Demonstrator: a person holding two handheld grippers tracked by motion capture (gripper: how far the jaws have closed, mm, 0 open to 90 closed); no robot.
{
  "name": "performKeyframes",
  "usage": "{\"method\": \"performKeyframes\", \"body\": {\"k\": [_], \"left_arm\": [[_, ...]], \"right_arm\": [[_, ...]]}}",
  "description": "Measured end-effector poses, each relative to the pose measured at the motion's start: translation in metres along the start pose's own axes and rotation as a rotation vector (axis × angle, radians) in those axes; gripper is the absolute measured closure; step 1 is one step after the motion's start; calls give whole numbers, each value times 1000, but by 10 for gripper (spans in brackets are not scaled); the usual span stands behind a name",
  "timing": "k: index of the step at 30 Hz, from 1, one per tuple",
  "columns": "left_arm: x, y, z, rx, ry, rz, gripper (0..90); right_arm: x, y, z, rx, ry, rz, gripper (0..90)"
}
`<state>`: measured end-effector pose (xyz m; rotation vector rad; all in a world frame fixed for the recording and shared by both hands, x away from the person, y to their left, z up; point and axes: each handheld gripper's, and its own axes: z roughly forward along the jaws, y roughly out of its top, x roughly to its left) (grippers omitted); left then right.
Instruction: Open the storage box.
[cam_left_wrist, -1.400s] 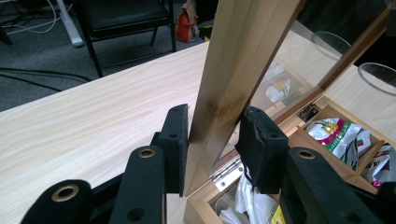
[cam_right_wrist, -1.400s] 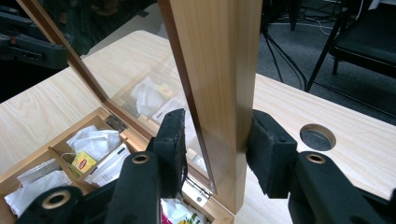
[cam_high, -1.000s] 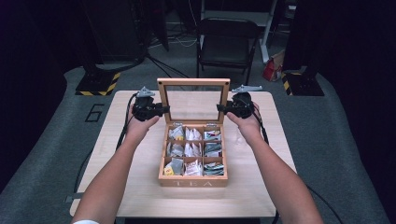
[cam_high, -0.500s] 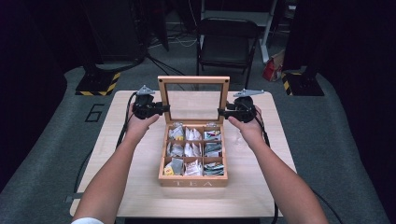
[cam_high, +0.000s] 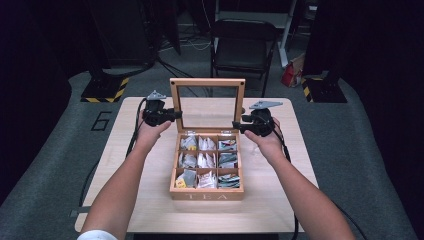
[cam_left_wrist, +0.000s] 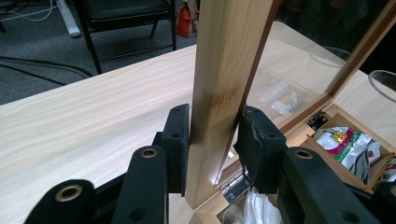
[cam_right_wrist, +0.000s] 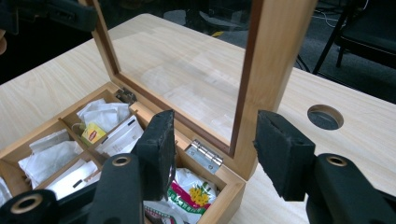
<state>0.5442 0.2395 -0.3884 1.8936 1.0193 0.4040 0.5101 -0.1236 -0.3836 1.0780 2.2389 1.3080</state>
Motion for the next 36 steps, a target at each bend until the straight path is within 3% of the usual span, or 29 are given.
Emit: {"method": "performKeyframes", "body": {"k": [6,13,33,36], "left_arm": [[1,1,3,18,16,2,649],[6,-2,9,20,25,-63,639],[4,-7,6,24,14,-62,621],[3,-9,3,27,6,-83,606]], "right_arm": [[6,-2,-1,-6,17,-9,473],[14,-3,-2,-11,41,-28,473],[16,-8,-3,-7,46,-20,474],[19,-9,-5,-7,54,-31,467]]}}
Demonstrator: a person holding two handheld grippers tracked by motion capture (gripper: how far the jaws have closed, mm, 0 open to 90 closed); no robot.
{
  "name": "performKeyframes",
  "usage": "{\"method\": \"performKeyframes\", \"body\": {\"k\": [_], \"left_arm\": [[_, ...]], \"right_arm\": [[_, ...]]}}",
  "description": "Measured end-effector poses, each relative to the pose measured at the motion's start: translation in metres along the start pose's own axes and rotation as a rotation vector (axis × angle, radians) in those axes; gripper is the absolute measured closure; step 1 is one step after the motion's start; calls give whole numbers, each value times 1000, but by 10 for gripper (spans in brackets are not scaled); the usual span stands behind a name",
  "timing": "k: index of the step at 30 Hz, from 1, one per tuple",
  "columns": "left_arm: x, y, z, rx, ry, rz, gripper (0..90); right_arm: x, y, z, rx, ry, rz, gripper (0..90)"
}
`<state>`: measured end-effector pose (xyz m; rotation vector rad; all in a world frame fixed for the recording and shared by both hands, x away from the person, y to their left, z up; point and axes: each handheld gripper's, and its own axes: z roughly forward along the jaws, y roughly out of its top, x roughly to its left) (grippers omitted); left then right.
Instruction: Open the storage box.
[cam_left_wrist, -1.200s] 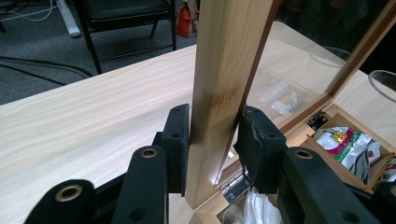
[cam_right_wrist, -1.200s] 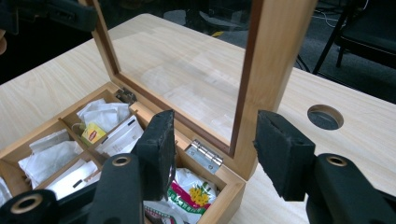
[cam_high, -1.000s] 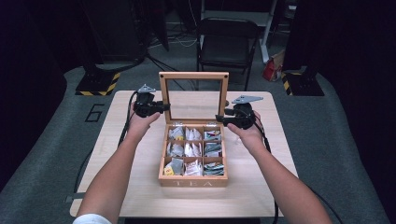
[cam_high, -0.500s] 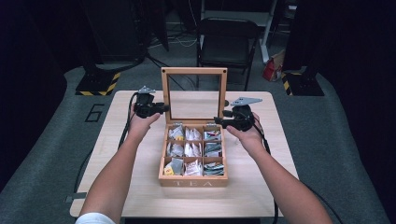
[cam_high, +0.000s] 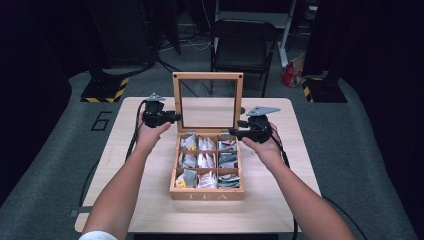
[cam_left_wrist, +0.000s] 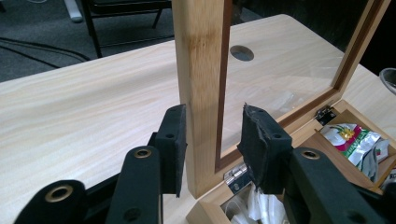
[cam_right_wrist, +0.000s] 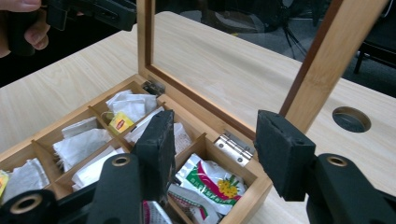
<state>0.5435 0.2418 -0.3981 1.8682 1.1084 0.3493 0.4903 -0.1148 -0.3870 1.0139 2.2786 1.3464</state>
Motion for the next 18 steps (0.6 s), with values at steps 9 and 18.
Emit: {"method": "performKeyframes", "body": {"k": [9,18], "left_arm": [[-7,-5,-12,5,22,41,544],[-17,-9,-26,0,16,69,492]], "right_arm": [[12,-6,-6,10,10,-31,436],[26,-11,-10,27,4,-77,444]]}}
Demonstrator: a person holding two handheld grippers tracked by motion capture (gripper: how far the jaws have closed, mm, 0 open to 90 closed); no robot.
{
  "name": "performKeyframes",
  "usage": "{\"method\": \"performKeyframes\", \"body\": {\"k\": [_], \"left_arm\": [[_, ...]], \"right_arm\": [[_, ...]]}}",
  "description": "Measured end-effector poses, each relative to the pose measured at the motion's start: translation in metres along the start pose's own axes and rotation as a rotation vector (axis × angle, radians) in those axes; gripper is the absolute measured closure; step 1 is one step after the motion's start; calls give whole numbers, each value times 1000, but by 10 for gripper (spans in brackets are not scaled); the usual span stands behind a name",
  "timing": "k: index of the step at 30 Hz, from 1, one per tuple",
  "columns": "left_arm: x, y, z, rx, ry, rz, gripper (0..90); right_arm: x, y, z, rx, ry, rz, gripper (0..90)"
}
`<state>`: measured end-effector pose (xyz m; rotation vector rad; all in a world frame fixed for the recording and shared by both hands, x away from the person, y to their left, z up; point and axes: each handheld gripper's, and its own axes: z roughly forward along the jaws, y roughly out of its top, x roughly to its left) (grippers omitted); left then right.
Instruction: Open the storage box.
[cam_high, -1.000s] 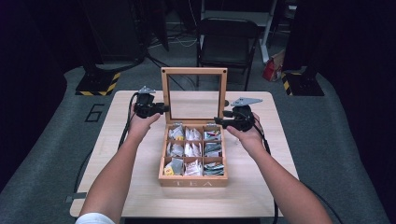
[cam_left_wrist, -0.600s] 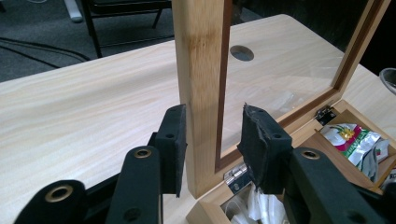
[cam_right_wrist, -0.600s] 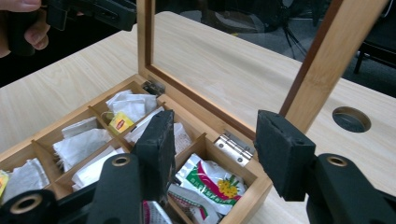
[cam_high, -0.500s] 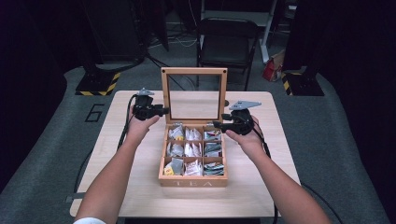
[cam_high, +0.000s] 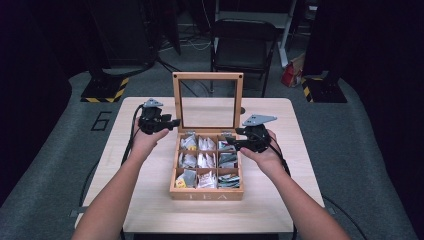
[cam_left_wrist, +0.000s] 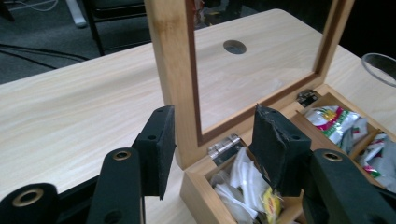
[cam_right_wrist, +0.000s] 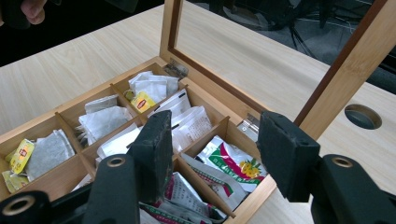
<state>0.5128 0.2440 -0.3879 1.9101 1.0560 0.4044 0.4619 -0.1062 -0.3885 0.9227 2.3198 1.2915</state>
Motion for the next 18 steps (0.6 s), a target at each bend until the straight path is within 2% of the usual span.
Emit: {"method": "performKeyframes", "body": {"k": [6,9,12,15,18], "left_arm": [[-3,-3,-6,2,-15,5,472],[-5,-4,-10,-4,-6,9,472],[-7,-5,-13,-8,-2,16,471],[-10,-7,-16,-6,21,26,470],[-13,-10,-17,-6,21,25,474]], "right_arm": [[7,-1,0,7,-1,-2,434],[9,-2,0,22,-4,-5,444],[11,-3,0,7,3,-4,440],[14,-3,-1,-6,4,-28,456],[20,-3,-2,-19,8,-42,459]]}}
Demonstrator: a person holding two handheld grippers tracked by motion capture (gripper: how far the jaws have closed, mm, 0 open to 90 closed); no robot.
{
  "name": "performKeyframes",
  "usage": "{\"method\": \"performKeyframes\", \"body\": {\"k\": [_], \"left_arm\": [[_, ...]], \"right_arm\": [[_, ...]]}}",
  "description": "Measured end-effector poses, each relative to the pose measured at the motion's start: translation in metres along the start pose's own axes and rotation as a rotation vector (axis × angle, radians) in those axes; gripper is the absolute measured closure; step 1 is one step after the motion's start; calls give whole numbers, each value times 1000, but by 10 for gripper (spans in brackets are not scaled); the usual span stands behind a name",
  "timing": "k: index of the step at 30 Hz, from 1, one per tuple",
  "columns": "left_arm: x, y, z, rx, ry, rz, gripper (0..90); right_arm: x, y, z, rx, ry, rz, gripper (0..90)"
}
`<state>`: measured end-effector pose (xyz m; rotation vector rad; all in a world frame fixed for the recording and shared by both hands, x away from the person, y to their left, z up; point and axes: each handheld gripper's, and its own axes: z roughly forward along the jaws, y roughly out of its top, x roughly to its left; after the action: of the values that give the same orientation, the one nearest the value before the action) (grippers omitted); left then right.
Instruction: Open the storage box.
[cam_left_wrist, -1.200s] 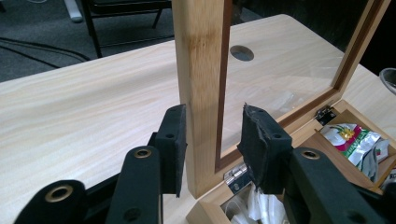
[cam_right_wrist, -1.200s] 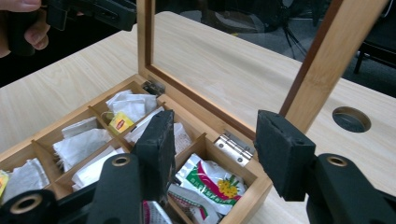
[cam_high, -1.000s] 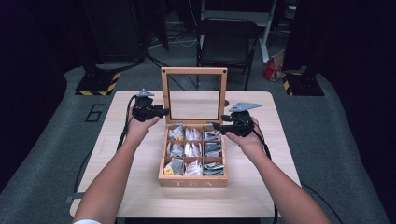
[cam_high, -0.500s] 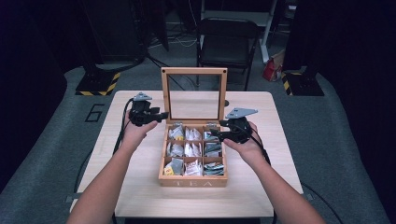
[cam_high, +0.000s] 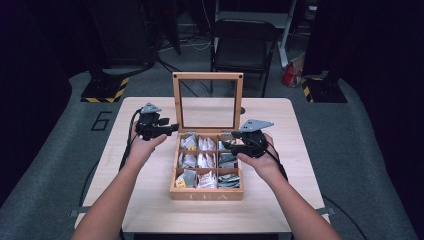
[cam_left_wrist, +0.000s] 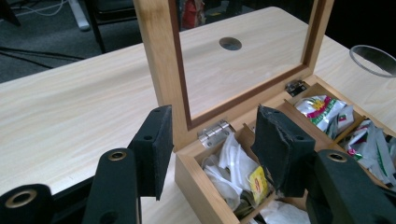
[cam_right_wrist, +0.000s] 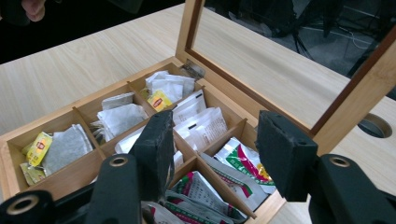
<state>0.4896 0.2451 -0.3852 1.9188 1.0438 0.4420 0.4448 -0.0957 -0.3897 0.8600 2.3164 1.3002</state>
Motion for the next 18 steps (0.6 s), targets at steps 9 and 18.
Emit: {"method": "performKeyframes", "body": {"k": [9,18], "left_arm": [[-2,-9,-5,12,-26,-10,524],[-8,-18,-14,-9,-37,-10,529]], "right_arm": [[6,-2,-1,12,28,-2,515],[18,-4,3,41,65,-29,516]]}}
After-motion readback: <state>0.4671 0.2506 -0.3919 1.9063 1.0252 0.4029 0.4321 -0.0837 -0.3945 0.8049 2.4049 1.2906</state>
